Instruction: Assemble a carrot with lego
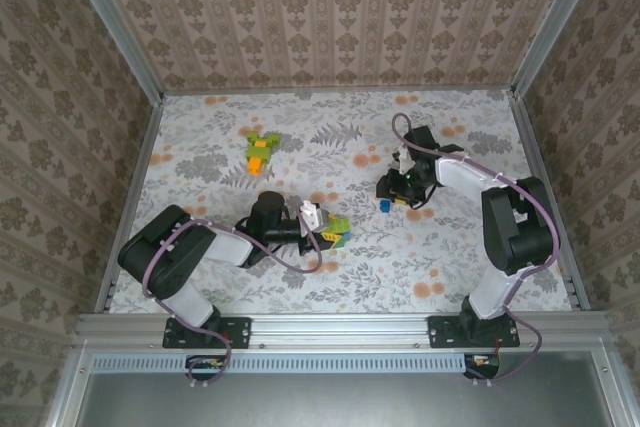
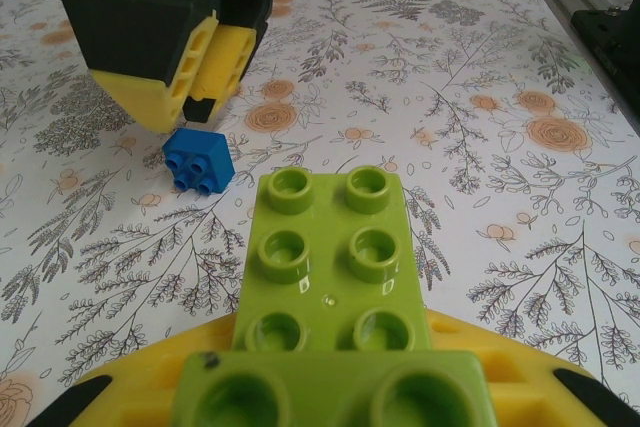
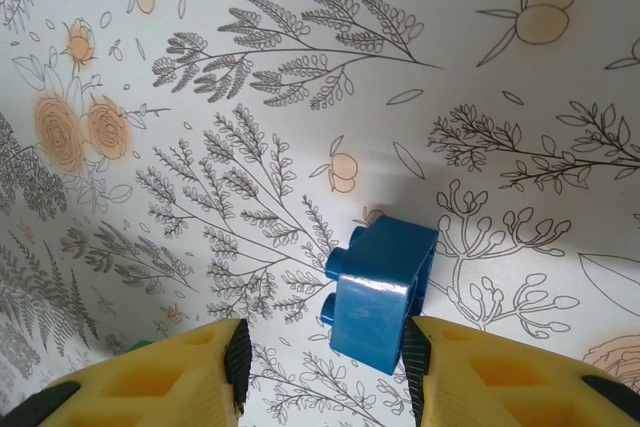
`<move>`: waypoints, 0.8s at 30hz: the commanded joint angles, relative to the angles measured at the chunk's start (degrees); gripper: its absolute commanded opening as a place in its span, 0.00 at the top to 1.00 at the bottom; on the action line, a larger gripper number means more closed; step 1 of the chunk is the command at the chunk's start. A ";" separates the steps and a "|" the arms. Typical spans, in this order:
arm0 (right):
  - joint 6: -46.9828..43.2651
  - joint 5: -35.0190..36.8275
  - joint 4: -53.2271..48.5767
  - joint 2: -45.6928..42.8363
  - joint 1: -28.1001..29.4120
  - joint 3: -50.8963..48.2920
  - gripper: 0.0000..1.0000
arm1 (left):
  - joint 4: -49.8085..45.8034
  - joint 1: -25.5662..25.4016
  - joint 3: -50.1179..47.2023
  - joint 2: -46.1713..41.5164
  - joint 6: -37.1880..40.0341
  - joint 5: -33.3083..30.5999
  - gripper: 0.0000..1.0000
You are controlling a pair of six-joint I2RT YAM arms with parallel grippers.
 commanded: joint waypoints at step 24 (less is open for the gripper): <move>3.02 29.99 -20.13 7.28 12.48 14.90 0.41 | -6.13 -0.10 -0.20 2.73 1.84 -2.63 0.72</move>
